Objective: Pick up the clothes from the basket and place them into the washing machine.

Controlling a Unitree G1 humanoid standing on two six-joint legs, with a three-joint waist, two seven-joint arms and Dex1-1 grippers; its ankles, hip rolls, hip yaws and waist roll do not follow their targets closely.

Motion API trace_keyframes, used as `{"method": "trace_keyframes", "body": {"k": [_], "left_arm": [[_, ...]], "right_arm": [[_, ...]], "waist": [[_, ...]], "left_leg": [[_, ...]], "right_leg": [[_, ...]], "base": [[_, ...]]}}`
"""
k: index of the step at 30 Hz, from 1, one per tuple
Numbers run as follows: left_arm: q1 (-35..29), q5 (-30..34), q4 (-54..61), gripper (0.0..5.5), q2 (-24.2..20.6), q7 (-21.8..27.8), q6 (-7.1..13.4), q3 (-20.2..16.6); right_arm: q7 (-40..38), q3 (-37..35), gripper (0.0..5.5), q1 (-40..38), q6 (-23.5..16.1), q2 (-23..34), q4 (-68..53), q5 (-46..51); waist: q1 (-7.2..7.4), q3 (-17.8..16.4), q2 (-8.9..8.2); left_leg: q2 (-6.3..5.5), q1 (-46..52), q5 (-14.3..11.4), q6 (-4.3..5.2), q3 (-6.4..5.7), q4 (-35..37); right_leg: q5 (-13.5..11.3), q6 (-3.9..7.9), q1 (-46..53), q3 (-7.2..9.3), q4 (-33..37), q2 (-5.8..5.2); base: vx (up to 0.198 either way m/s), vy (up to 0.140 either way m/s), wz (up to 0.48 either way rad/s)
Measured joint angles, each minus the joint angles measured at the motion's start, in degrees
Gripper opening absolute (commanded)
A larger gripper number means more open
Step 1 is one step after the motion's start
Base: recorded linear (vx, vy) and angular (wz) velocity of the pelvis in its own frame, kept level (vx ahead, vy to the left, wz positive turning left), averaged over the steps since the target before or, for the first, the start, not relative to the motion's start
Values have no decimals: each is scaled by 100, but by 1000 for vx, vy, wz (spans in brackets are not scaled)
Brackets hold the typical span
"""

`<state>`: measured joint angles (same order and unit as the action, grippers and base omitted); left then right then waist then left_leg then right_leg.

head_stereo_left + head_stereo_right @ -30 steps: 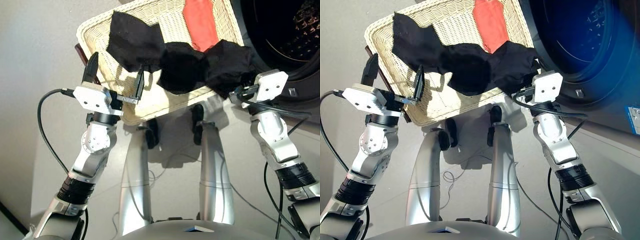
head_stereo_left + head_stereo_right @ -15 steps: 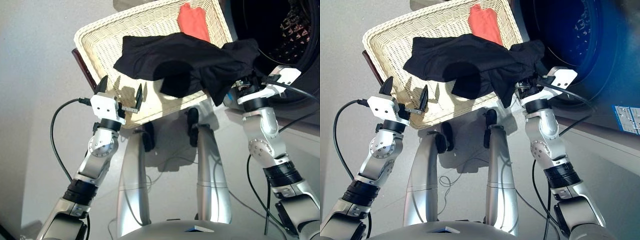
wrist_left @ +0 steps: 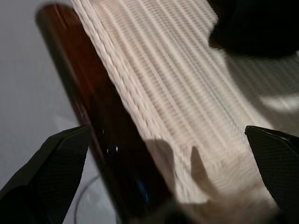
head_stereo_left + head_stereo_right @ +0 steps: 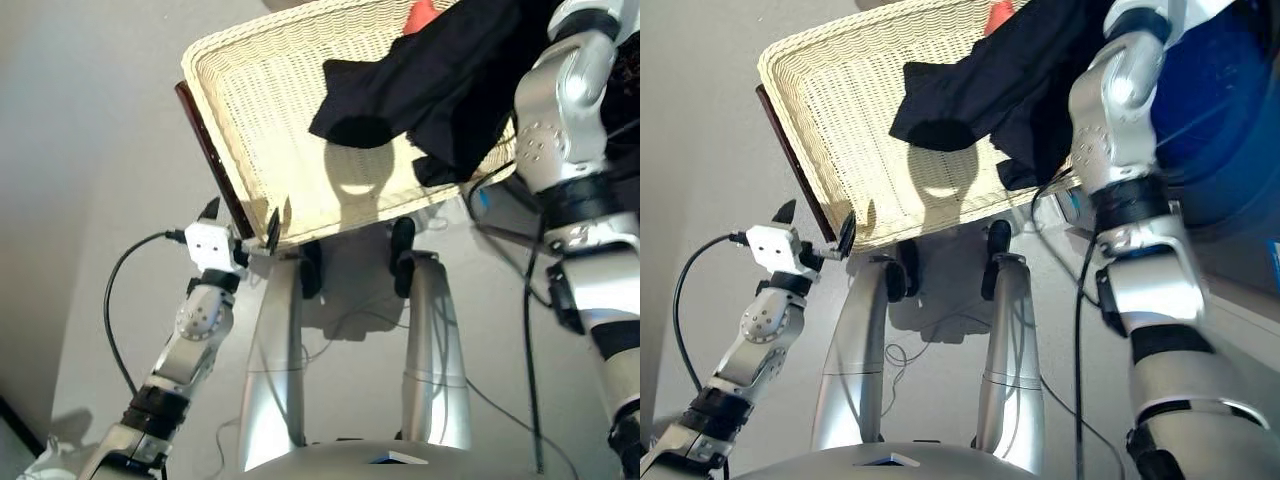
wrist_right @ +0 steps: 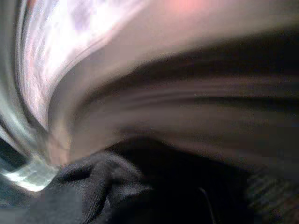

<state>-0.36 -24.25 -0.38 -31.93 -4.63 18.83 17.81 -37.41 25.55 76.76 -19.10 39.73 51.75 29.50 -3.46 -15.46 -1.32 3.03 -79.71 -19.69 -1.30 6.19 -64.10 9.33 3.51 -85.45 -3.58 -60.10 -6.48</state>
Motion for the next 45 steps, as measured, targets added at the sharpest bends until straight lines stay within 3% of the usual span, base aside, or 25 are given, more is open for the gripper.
{"method": "trace_keyframes", "body": {"k": [3, 5, 12, 14, 16, 23, 29, 35, 37, 38, 39, 45], "left_arm": [[39, 6, 5, 550, -154, -7, 8, 163], [40, 10, 38, 550, -195, -23, 9, 200], [42, 34, 318, 550, -257, -157, 12, 224], [41, 35, 453, 550, -338, -130, 11, 224], [51, 33, 564, 550, -405, -112, 36, 187], [51, 139, 567, 550, -567, 182, 46, 100], [129, 249, 698, 550, -728, 454, 20, 41], [91, 239, 689, 550, -741, 668, 2, -11], [75, 184, 693, 550, -741, 691, 6, -14], [75, 145, 693, 550, -741, 700, 7, -17], [75, 115, 693, 550, -741, 735, 8, -20], [84, 58, 658, 550, -708, 771, 8, -16]], "right_arm": [[-269, 619, 0, 618, 349, 42, 1244, -725], [-336, 646, 0, 778, 485, 21, 1640, -1015], [-280, 910, 0, 1387, 601, -26, 2842, -1057], [83, 1547, 0, 1542, 947, 67, 3153, -1265], [397, 1750, 0, 1549, 1219, 295, 3293, -1819], [932, 2258, 0, 1532, 1273, 823, 3289, -3256], [1453, 2327, 0, 1009, 1730, 1318, 3363, -4070], [1808, 1891, 0, 683, 1750, 1421, 3407, -4133], [1813, 1754, 112, 626, 1734, 1421, 3406, -4084], [1813, 1588, 444, 609, 1731, 1421, 3406, -3987], [1821, 1473, 550, 607, 1731, 1428, 3416, -3853], [1936, 1484, 550, 617, 1640, 1433, 3284, -3353]], "waist": [[-7, -6, 8], [-1, -19, 17], [2, -121, 46], [2, -167, 34], [11, -219, 17], [33, -244, -25], [1, -302, -130], [-18, -309, -143], [-77, -309, -143], [-104, -309, -143], [-130, -309, -143], [-126, -308, -142]], "left_leg": [[-26, -29, 13, -17, -13, -16], [-44, -41, 24, -34, -13, -19], [-80, -124, 78, -108, 11, -74], [-87, -170, 85, -128, 9, -116], [-83, -192, 99, -148, 38, -121], [-83, -153, 103, -152, 41, -125], [-111, -172, 109, -167, 46, -77], [-114, -36, 115, -281, 264, 3], [-114, 34, 103, -297, 318, 8], [-114, 49, 103, -297, 325, 7], [-114, 50, 101, -296, 322, 2], [-103, 43, 99, -296, 329, -4]], "right_leg": [[-6, 17, -2, 16, 0, -22], [-6, 19, -3, 16, 0, -49], [-37, 66, -16, 32, -4, -116], [-50, 88, -35, 39, -25, -122], [-47, 97, -55, 29, -43, -133], [-54, 98, -18, 25, -42, -133], [-45, 162, -20, 49, -12, -187], [10, 251, 40, -90, -20, -248], [22, 267, 74, -138, -53, -250], [23, 266, 80, -146, -66, -250], [24, 264, 81, -145, -79, -250], [33, 232, 78, -147, -66, -239]], "base": [[0, 0, 0], [0, 0, 0], [0, 0, 0], [0, 0, 0], [0, 0, 0], [0, 0, 0], [0, 0, 0], [0, 0, 0], [0, 0, 0], [0, 0, 0], [0, 0, 0], [0, 0, 0]]}}
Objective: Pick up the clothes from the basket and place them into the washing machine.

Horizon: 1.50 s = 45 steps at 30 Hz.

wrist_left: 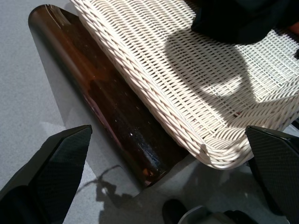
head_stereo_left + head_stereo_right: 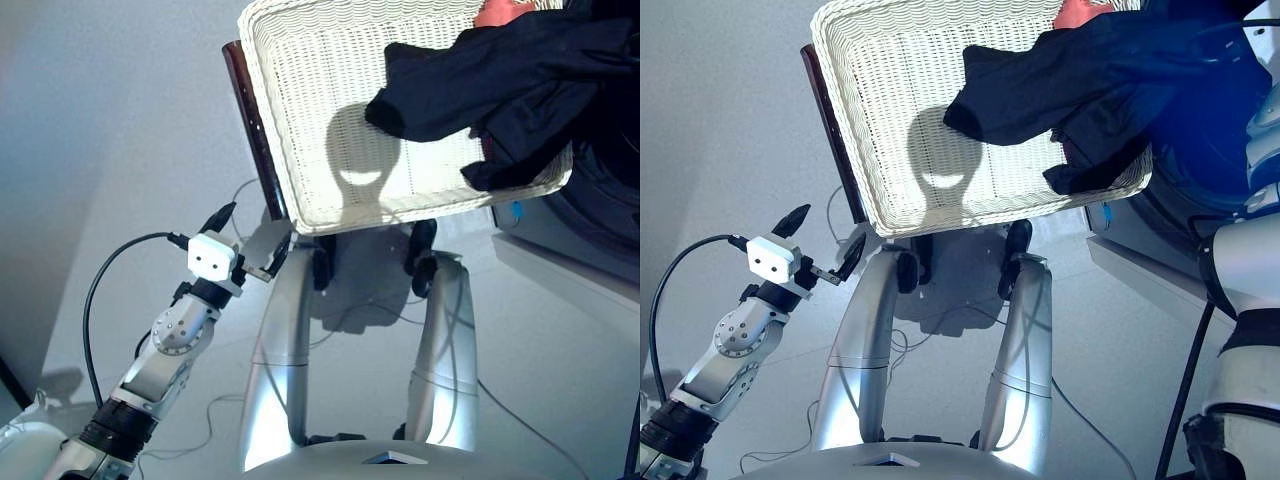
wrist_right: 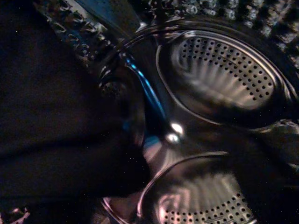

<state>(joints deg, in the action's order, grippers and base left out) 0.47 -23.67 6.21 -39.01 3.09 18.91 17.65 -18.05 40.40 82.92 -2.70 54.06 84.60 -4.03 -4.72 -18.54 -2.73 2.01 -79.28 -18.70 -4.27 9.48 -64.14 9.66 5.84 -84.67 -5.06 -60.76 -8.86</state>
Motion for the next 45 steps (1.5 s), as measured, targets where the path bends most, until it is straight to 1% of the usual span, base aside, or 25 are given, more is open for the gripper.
{"method": "trace_keyframes", "body": {"k": [1, 3, 4, 7, 8, 9, 10, 11, 12, 13, 14, 16, 19, 22, 26, 28, 33, 35, 38, 41, 43, 45], "left_arm": [[-11, 0, -16, 550, 22, -19, 2, 2], [-24, 2, -115, 550, 105, -63, 35, -18], [-23, 3, -168, 550, 146, -112, 40, -27], [-20, -8, -365, 550, 303, -166, 64, -140], [-20, -51, -407, 550, 320, -170, 66, -170], [-24, -60, -428, 550, 326, -171, 66, -198], [-9, -79, -431, 550, 355, -173, 82, -239], [-2, -105, -443, 550, 377, -175, 91, -258], [17, -106, -443, 550, 378, -172, 108, -264], [36, -108, -472, 550, 370, -152, 117, -263], [35, -108, -526, 550, 367, -146, 116, -257], [46, -109, -534, 550, 349, -110, 120, -268], [93, -167, -542, 550, 340, -95, 123, -279], [124, -219, -561, 550, 337, -93, 125, -283], [198, -224, -567, 550, 336, -93, 129, -292], [250, -224, -568, 550, 334, -92, 131, -322], [354, -223, -568, 550, 249, -69, 187, -380], [416, -223, -569, 550, 231, -24, 188, -392], [461, -222, -570, 550, 233, -18, 190, -384], [466, -222, -564, 550, 243, -20, 193, -384], [482, -225, -579, 550, 262, -22, 194, -385], [482, -225, -586, 550, 311, -21, 194, -389]], "right_arm": [[2, 55, 550, 36, -40, -5, -63, 61], [-7, 197, 550, 69, -94, -15, -351, 277], [-10, 259, 550, 70, -181, -15, -543, 321], [-54, 280, 550, -32, -364, -30, -1487, 465], [-76, 273, 550, -138, -419, -23, -1951, 484], [-86, 272, 550, -260, -450, -12, -2391, 481], [-78, 253, 550, -464, -451, 77, -3017, 485], [-69, 245, 550, -688, -555, 169, -3503, 457], [-50, 250, 550, -887, -569, 253, -4090, 422], [5, 169, 550, -1293, -682, 470, -4878, 393], [46, 177, 550, -1510, -840, 494, -5172, 276], [188, 103, 550, -2003, -925, 660, -5644, 196], [400, -43, 550, -2495, -923, 693, -5948, 197], [626, -41, 550, -2709, -926, 703, -6208, 195], [765, -40, 550, -2764, -931, 744, -6649, 83], [795, -41, 550, -2772, -1011, 804, -6811, -28], [946, -24, 550, -2760, -1046, 1290, -7105, -217], [997, 89, 550, -2671, -1038, 1504, -7087, -340], [1006, 552, 550, -2271, -1032, 1596, -7002, -545], [1003, 1148, 550, -1622, -992, 1470, -6615, -763], [1003, 1232, 550, -1396, -961, 1195, -6344, -788], [1024, 1514, 550, -1098, -883, 909, -6043, -800]], "waist": [[0, 1, 2], [44, 2, 4], [76, 3, 5], [230, 3, 6], [303, 4, 8], [344, 5, 9], [373, 5, 9], [385, 6, 10], [450, 6, 11], [431, 7, 12], [460, 7, 13], [458, 9, 17], [472, 13, 22], [464, 14, 24], [453, 15, 25], [443, 15, 26], [423, 21, 35], [413, 40, 59], [433, 97, 125], [432, 147, 182], [438, 176, 187], [439, 192, 190]], "left_leg": [[1, -2, -3, -1, 2, 0], [42, -2, -11, 2, 26, 4], [67, -4, -12, 2, 32, 10], [131, -2, -21, 18, 44, 5], [149, 5, -24, 26, 44, 4], [172, 12, -30, 38, 47, -2], [191, 16, -36, 49, 46, -5], [201, 24, -44, 64, 45, -2], [202, 36, -50, 75, 45, -3], [204, 45, -61, 93, 44, 3], [208, 75, -69, 106, 33, 2], [217, 107, -77, 119, 27, 5], [258, 112, -79, 122, 24, -6], [275, 118, -79, 123, 31, -12], [281, 133, -79, 124, 37, -3], [280, 141, -79, 125, 37, 2], [278, 146, -79, 125, 36, 5], [276, 146, -80, 125, 30, 7], [279, 147, -80, 125, 27, 9], [286, 151, -79, 127, 26, 10], [291, 156, -81, 131, 22, 17], [295, 157, -81, 132, 20, 18]], "right_leg": [[0, 0, -1, -1, 4, 5], [-26, 16, -12, -15, 38, 46], [-39, -3, -12, -15, 71, 72], [-64, -31, -14, -23, 98, 143], [-70, -41, -12, -21, 101, 160], [-77, -53, -12, -19, 102, 186], [-80, -60, -12, -21, 102, 210], [-83, -68, -11, -20, 104, 231], [-79, -75, -7, -20, 98, 242], [-72, -86, -7, -17, 99, 241], [-64, -100, 22, -11, 93, 242], [-51, -114, 45, -6, 82, 241], [-49, -125, 50, -1, 74, 244], [-53, -132, 50, -3, 77, 254], [-54, -133, 57, -5, 80, 256], [-52, -133, 66, -4, 83, 256], [-52, -133, 76, -4, 89, 251], [-50, -131, 82, 1, 92, 250], [-50, -131, 86, 4, 96, 251], [-52, -134, 86, 5, 98, 258], [-52, -136, 93, 10, 106, 262], [-54, -138, 97, 13, 112, 267]], "base": [[0, 0, 0], [0, 0, 0], [0, 0, 0], [0, 0, 0], [0, 0, 0], [0, 0, 0], [0, 0, 0], [0, 0, 0], [0, 0, 0], [0, 0, 0], [0, 0, 0], [0, 0, 0], [0, 0, 0], [0, 0, 0], [0, 0, 0], [0, 0, 0], [0, 0, 0], [0, 0, 0], [0, 0, 0], [0, 0, 0], [0, 0, 0], [0, 0, 0]]}}
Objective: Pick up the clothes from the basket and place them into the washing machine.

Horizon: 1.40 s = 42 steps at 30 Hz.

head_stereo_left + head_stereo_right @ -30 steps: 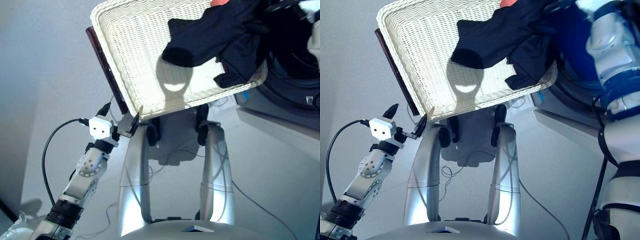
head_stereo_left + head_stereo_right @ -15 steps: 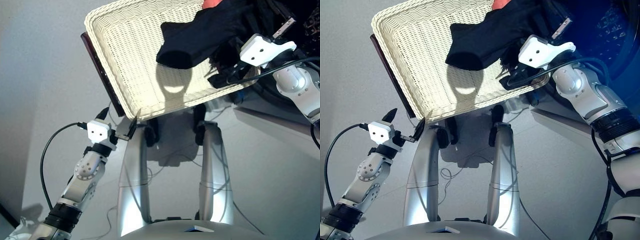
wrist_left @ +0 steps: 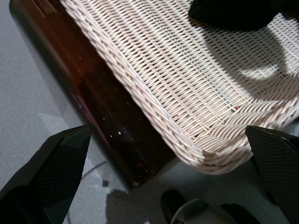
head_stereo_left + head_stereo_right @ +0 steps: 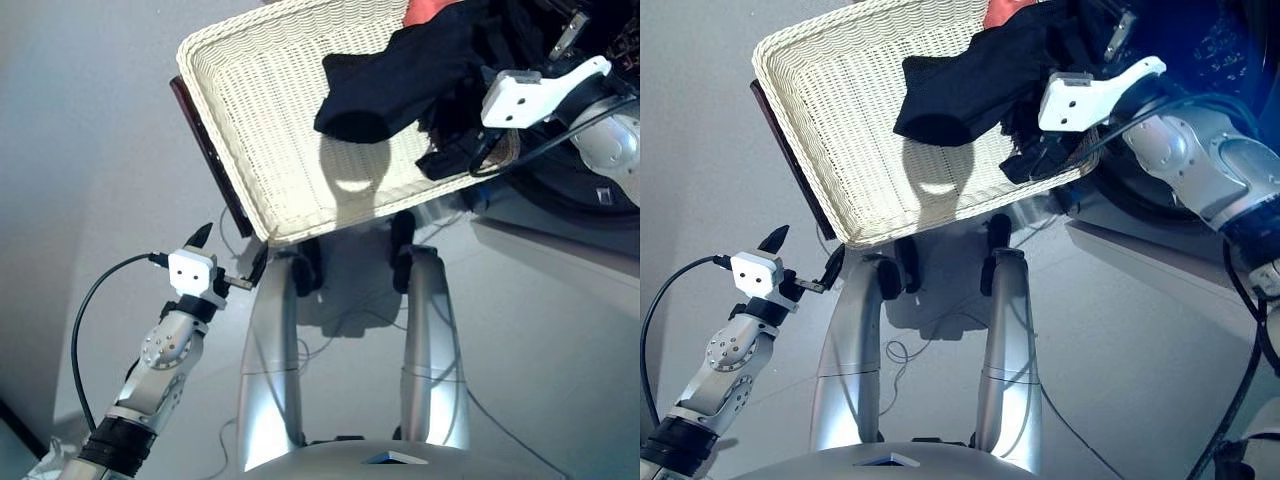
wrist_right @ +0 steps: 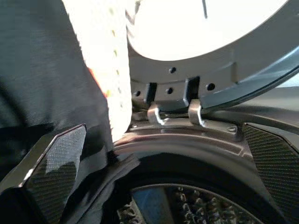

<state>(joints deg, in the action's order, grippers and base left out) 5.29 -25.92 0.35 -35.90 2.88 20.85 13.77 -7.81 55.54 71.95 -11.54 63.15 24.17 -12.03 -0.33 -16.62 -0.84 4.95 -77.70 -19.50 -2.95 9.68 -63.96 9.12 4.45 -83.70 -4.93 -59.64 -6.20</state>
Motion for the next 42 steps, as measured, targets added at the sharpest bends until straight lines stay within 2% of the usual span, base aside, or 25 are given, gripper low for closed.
{"method": "trace_keyframes", "body": {"k": [5, 13, 18, 26, 31, 36, 37, 38, 42], "left_arm": [[23, -2, -24, 550, 158, 54, -4, 3], [26, -129, -27, 550, 270, 248, -13, -80], [36, -214, -37, 550, 386, 372, -19, -75], [34, -212, -24, 550, 606, 366, -70, -141], [25, -205, 78, 550, 634, 337, -124, -208], [7, -206, 217, 550, 719, 292, -221, -233], [7, -207, 257, 550, 748, 291, -252, -230], [7, -207, 290, 550, 754, 291, -262, -228], [4, -206, 379, 550, 747, 274, -320, -237]], "right_arm": [[285, 580, 550, 487, 132, -980, 1023, 11], [1017, 1002, 550, 532, 141, -2033, 1892, 265], [1302, 1040, 550, 488, 236, -2422, 2379, 358], [1219, 834, 550, 142, 343, -3170, 4083, 279], [873, 793, 550, 238, 382, -3284, 4504, -562], [863, 793, 550, 450, 370, -3479, 4906, -928], [864, 793, 352, 491, 370, -3515, 4993, -988], [865, 800, 0, 492, 370, -3521, 5051, -1033], [854, 798, 0, 488, 371, -3523, 5163, -1244]], "waist": [[-37, 11, -6], [-269, 10, -7], [-291, 8, -8], [-299, -72, -8], [-297, -117, -23], [-284, -140, -48], [-283, -141, -50], [-291, -153, -53], [-276, -259, -62]], "left_leg": [[4, 8, 8, 8, 0, 33], [0, 39, 25, 24, -6, 107], [-9, 47, 28, 21, -9, 94], [-9, 60, 29, 22, -15, 100], [-8, 36, 38, 25, -16, 104], [-9, -18, 57, 50, -31, 139], [-12, -26, 68, 41, -29, 162], [-11, -31, 75, 44, -30, 169], [-6, -68, 103, 48, -36, 180]], "right_leg": [[-10, -8, 8, 7, 39, 2], [-34, 6, 28, 29, 83, -1], [-21, -17, 46, 29, 82, -15], [-21, -19, 60, 35, 86, -15], [-36, -27, 41, 36, 103, -16], [-85, -38, 8, 55, 162, -22], [-93, -31, 3, 63, 190, -31], [-98, -25, 2, 76, 203, -37], [-135, -25, -21, 87, 231, -37]], "base": [[0, 0, 0], [0, 0, 0], [0, 0, 0], [0, 0, 0], [0, 0, 0], [0, 0, 0], [0, 0, 0], [0, 0, 0], [0, 0, 0]]}}
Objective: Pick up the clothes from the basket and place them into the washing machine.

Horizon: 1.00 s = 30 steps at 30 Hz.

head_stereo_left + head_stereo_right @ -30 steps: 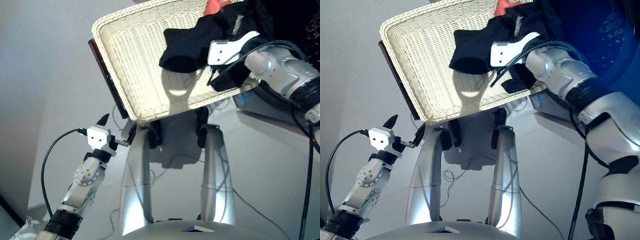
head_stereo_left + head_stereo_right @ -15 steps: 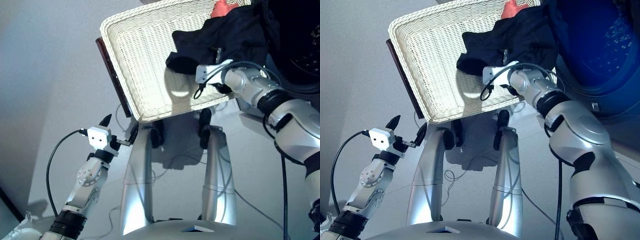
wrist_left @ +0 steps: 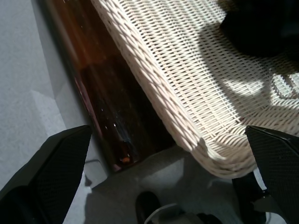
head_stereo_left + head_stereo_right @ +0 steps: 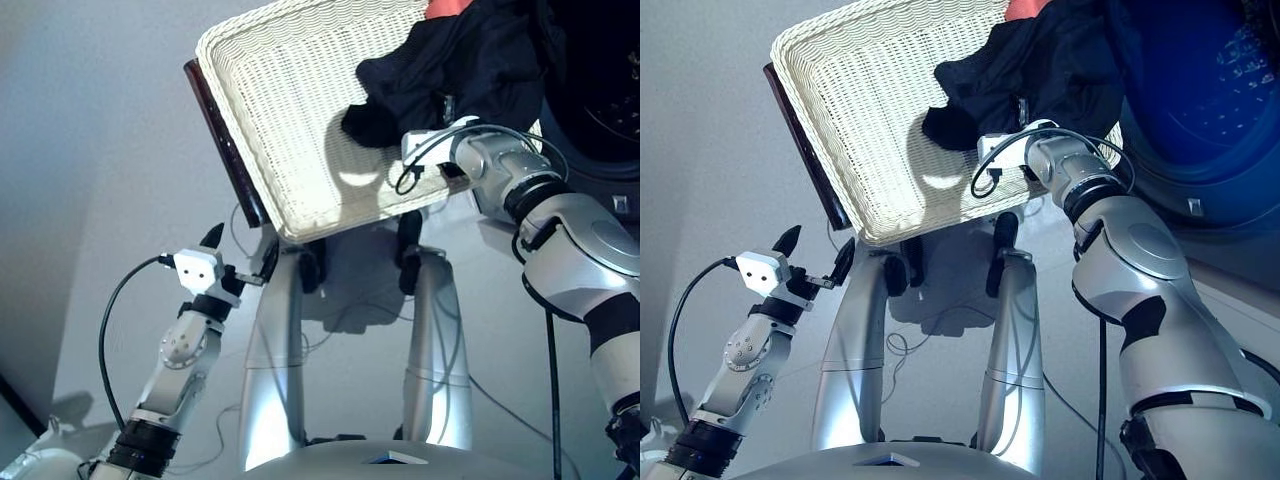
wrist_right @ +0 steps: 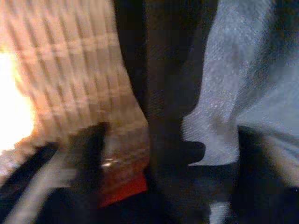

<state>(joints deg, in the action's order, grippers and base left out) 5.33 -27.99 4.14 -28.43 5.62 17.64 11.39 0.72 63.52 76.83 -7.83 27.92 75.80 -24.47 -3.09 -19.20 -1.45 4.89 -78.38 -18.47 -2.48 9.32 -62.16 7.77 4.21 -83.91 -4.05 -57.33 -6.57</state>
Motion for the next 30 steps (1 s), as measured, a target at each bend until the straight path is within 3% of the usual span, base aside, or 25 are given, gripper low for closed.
{"method": "trace_keyframes", "body": {"k": [12, 18, 21, 25, 28, 30], "left_arm": [[-21, 1, 112, 550, -16, -182, -50, -46], [-24, 1, 110, 550, -71, -305, -34, -32], [-60, 8, 106, 550, -213, -425, 45, 0], [-200, 13, -7, 550, -293, -606, 224, 18], [-275, 12, -18, 550, -426, -663, 343, 153], [-288, 12, -14, 550, -465, -663, 399, 225]], "right_arm": [[-663, -93, 0, -32, 57, -1, 91, -221], [-1007, -607, 0, -243, 58, 5, -147, 170], [-1284, -1144, 0, -602, 130, 217, -862, 482], [-1775, -2553, 0, -1566, 96, 544, -2449, 1219], [-2096, -3541, 0, -2327, -211, 523, -3294, 1947], [-2276, -3741, 0, -2585, -310, 517, -3437, 2226]], "waist": [[27, -129, 13], [36, -134, 13], [67, -213, 50], [95, -446, 132], [56, -540, 158], [-8, -542, 159]], "left_leg": [[2, -85, 71, -19, 9, 20], [4, -110, 104, 5, 14, 53], [5, -116, 120, 28, 17, 47], [-8, -134, 125, 23, 27, 30], [-37, -170, 111, -11, 28, -38], [-65, -172, 89, -34, 30, -60]], "right_leg": [[-100, -14, -86, -1, 48, 1], [-141, -47, -141, -28, 67, 14], [-143, -47, -151, -5, 51, 17], [-158, -72, -168, -17, 22, 16], [-120, -48, -208, -34, -59, 37], [-94, -33, -210, -44, -92, 13]], "base": [[0, 0, 0], [0, 0, 0], [0, 0, 0], [0, 0, 0], [0, 0, 0], [0, 0, 0]]}}
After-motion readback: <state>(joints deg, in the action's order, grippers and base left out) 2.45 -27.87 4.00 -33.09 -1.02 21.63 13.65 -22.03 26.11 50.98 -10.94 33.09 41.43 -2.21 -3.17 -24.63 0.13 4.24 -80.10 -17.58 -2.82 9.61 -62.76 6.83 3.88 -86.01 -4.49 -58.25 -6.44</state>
